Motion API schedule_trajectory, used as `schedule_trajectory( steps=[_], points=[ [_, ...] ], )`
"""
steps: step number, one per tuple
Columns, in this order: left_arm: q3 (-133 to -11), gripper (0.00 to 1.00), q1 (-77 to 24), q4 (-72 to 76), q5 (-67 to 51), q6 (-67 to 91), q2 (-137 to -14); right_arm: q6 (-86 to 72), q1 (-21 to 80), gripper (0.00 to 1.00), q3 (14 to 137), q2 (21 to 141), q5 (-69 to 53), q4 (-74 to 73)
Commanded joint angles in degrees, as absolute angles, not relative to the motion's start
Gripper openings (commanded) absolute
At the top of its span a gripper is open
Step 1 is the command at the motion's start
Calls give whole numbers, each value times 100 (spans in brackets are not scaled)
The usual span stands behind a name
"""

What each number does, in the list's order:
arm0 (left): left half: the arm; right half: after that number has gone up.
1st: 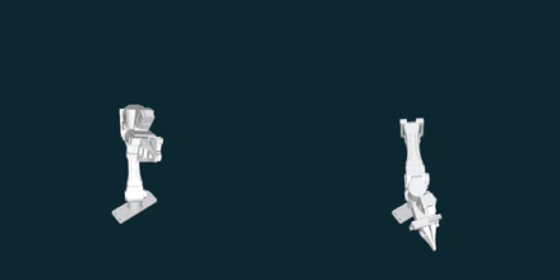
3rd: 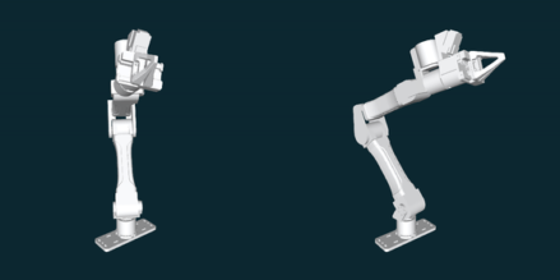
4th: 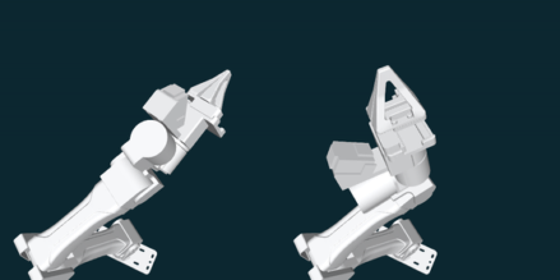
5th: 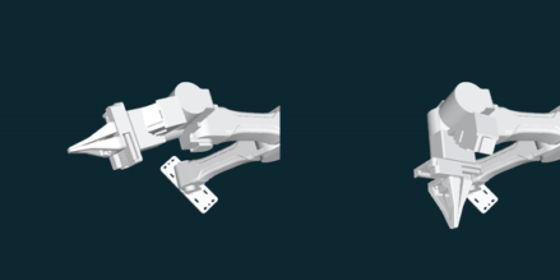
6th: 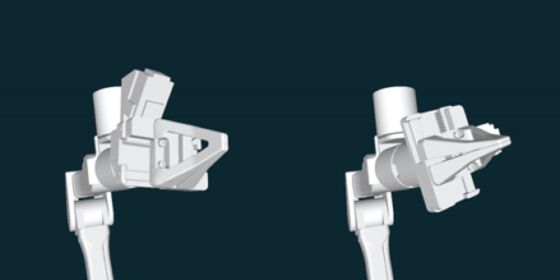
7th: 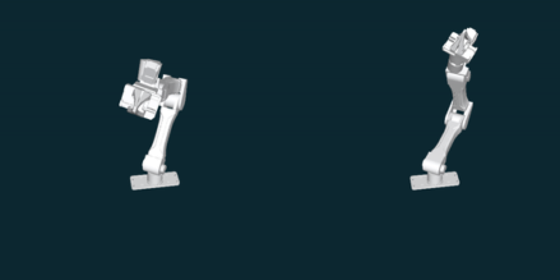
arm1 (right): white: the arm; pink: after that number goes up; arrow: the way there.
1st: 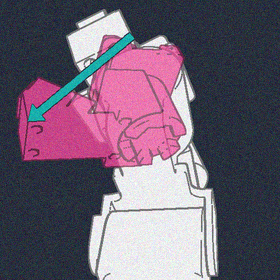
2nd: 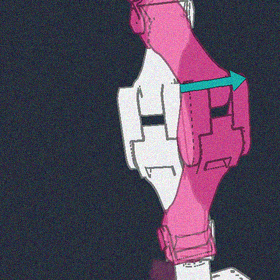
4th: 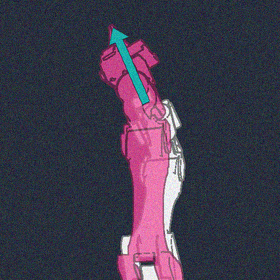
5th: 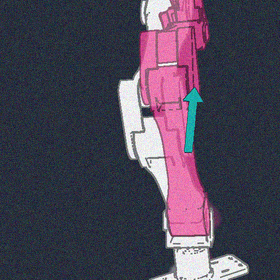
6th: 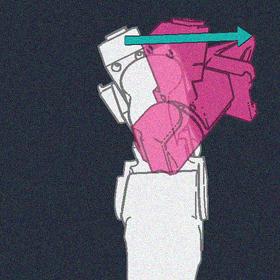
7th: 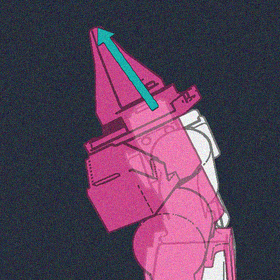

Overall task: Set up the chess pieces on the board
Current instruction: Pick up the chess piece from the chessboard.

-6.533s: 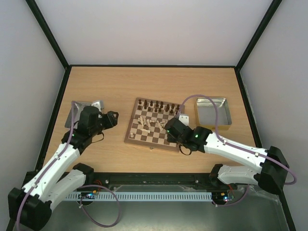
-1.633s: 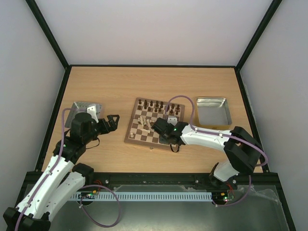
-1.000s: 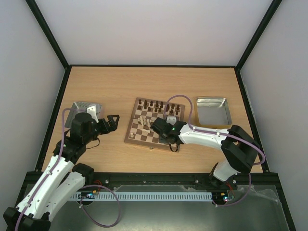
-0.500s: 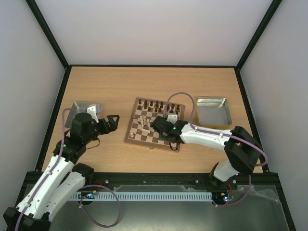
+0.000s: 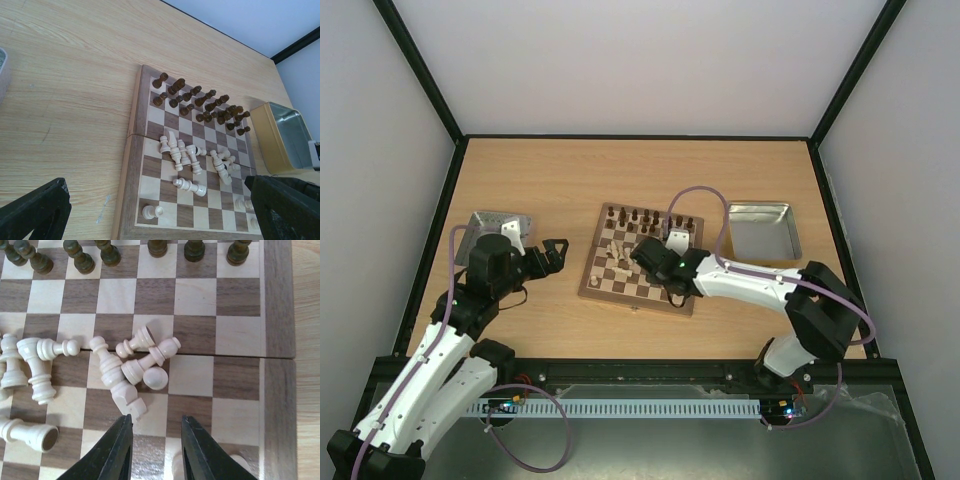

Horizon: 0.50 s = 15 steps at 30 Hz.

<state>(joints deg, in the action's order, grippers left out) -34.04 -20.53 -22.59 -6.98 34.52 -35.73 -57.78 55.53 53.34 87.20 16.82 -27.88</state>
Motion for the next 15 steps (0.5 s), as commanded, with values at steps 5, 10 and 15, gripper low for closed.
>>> schedule_trajectory(
  steps=[5,10,15],
  points=[
    [-3362,100,-2014,-2218,-651,3458,-3570,-5746,5303,22,5692,9174,1972,-2407],
    [-3357,100,-2013,-2229,-642,3460,-3574,-5684,5177,20,5752,9323,1992,-2381],
    [-3351,100,-2014,-2231,-642,3456,-3575,-5593,5098,19,5765,9428,1970,-2365]
  ],
)
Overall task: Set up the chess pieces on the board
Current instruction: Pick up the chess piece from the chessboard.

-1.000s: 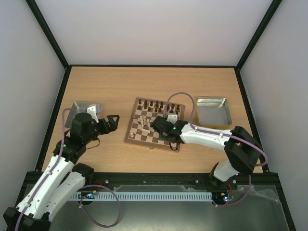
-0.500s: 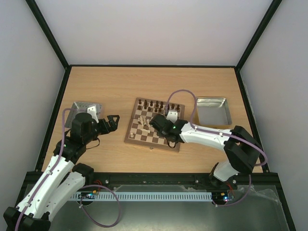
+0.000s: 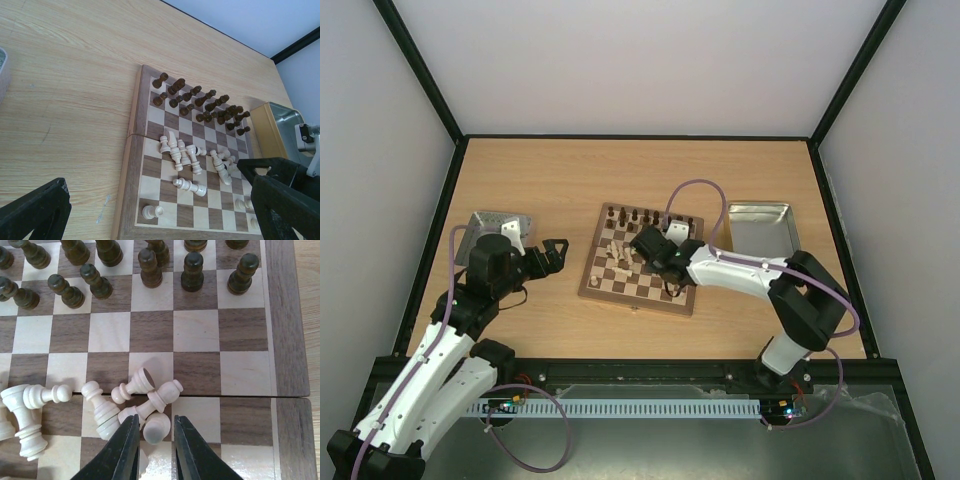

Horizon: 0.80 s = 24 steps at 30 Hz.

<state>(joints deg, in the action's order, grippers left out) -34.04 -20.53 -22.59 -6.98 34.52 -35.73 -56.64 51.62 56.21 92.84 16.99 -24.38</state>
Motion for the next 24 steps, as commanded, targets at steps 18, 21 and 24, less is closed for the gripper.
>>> schedule_trajectory(
  steps=[18,21,24],
  points=[
    [-3360,100,-2013,-2239,-650,3463,-3576,-5388,5038,3,5799,9295,1810,-2496],
    [-3357,100,-2014,-2238,-650,3457,-3568,-5366,5042,3,5765,9067,1775,-2583],
    [-3358,100,-2013,-2216,-657,3458,-3577,-5329,5042,3,5712,8820,1668,-2606]
  ],
)
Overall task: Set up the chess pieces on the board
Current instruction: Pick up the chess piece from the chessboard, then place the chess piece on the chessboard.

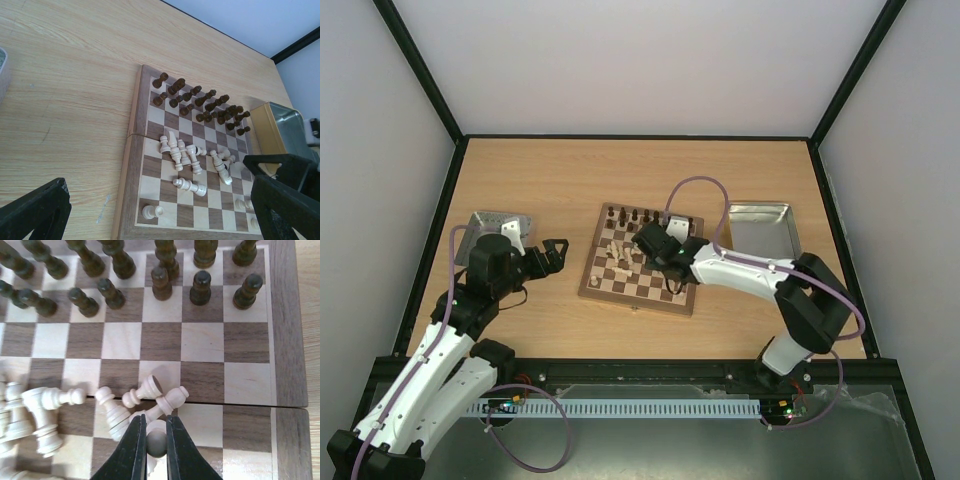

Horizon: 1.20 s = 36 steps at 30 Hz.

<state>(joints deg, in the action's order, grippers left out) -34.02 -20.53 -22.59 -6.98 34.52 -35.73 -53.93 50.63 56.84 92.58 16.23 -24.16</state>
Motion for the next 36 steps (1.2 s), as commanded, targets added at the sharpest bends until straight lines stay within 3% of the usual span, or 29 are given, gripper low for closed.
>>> schedule_trajectory(
  steps=[1,12,36],
  points=[
    [-3360,100,-2015,-2220,-659,3459,-3582,-5312,5045,3,5699,8750,1631,-2610],
    [-3357,100,-2013,-2223,-655,3452,-3567,-5582,5324,4,5586,8420,1142,-3018],
    [-3341,100,-2017,-2215,-637,3462,-3556,-5754,5941,5,5599,9079,1318,-3326]
  ],
)
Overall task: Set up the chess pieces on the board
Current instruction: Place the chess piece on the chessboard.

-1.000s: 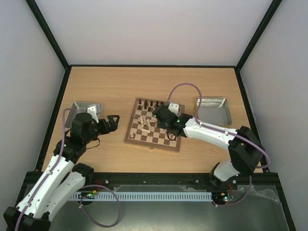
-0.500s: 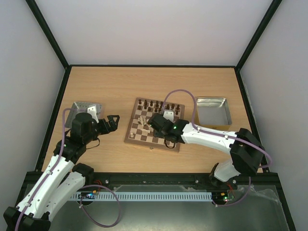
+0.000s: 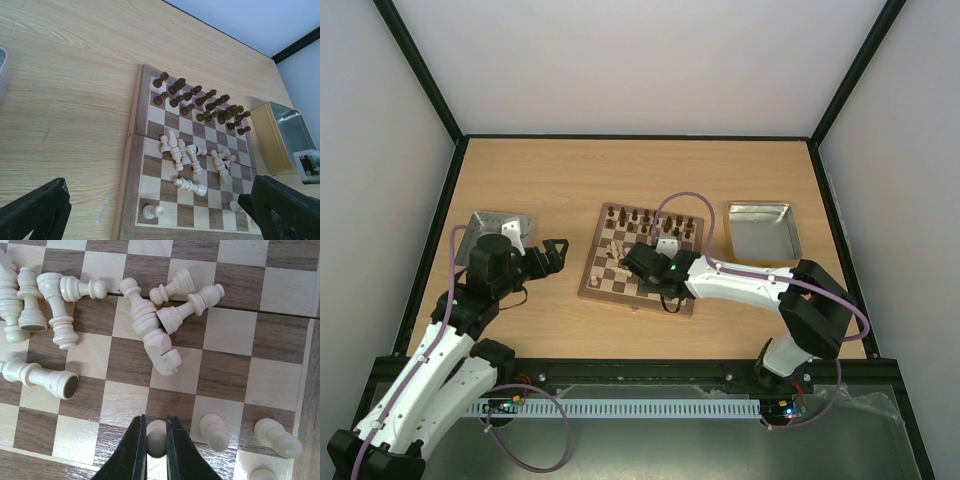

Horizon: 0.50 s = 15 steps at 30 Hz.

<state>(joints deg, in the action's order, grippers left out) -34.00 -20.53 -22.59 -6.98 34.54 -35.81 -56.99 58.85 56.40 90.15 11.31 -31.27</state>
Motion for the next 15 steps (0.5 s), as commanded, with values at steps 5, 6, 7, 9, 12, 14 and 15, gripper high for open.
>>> schedule_trajectory(
  steps=[5,6,7,9,12,14,15],
  points=[
    [-3340,100,-2015,-2211,-650,3463,-3568,-5727,5939,6,5590,9159,1329,-3267],
    [-3344,100,-2013,-2214,-650,3462,-3563,-5726,5939,6,5590,9180,1332,-3261],
    [-3340,100,-2013,-2210,-650,3459,-3560,-5722,5940,6,5598,9203,1340,-3253],
    [-3340,100,-2013,-2221,-650,3467,-3559,-5728,5940,6,5600,9243,1363,-3238],
    [-3343,100,-2013,-2224,-652,3472,-3553,-5730,5939,7,5589,9287,1416,-3201],
    [-3341,100,-2013,-2223,-656,3472,-3555,-5730,5941,7,5582,9304,1457,-3184],
    [-3344,100,-2013,-2218,-659,3472,-3558,-5730,5941,7,5589,9319,1473,-3180]
  ],
)
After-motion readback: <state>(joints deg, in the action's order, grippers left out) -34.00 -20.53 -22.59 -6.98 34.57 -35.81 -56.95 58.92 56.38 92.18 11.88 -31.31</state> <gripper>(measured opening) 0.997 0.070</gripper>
